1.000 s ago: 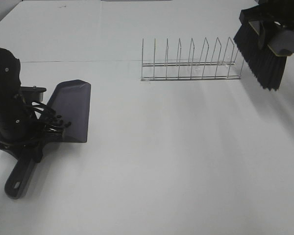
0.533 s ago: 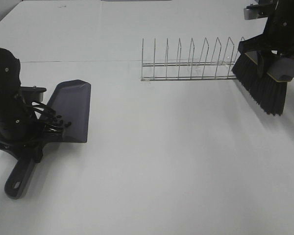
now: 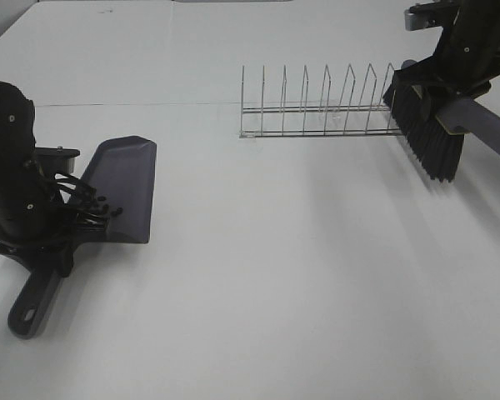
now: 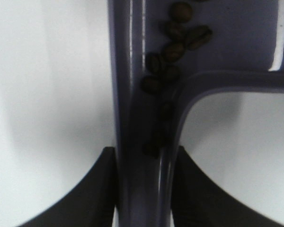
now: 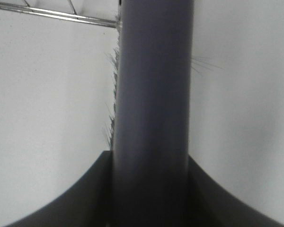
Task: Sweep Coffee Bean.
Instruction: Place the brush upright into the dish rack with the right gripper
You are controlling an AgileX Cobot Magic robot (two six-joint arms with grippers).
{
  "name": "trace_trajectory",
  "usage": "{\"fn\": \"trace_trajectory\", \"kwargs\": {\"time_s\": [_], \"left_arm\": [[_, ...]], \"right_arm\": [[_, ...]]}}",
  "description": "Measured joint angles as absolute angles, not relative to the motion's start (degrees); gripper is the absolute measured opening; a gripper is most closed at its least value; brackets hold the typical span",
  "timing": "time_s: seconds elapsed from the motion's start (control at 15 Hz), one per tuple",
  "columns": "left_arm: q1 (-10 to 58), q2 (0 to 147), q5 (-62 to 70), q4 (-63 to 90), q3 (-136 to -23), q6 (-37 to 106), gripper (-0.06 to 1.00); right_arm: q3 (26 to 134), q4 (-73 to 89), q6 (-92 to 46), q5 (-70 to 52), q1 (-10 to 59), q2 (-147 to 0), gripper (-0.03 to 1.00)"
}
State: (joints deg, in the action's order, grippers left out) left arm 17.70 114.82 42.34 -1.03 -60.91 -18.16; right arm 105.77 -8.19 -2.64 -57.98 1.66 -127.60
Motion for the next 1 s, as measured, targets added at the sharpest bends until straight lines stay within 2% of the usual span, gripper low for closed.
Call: {"fn": "trace_trajectory", "kwargs": {"time_s": [0.53, 0.87, 1.0], "left_arm": [[17.7, 114.82, 42.34, -0.97, -60.91, -18.05, 0.27], [17.7, 114.82, 42.34, -0.63, -60.91, -17.88, 0.27], [17.7, 114.82, 42.34, -0.52, -60.91, -17.88, 0.27]], "right_arm": [[118.03, -9.4, -2.69, -57.35, 1.66, -136.19, 0.35], [118.49, -9.8, 0.34, -56.21, 1.66, -137.85, 0.36], [118.49, -10.6, 1.03, -55.63, 1.66, -137.97, 0.56]]}}
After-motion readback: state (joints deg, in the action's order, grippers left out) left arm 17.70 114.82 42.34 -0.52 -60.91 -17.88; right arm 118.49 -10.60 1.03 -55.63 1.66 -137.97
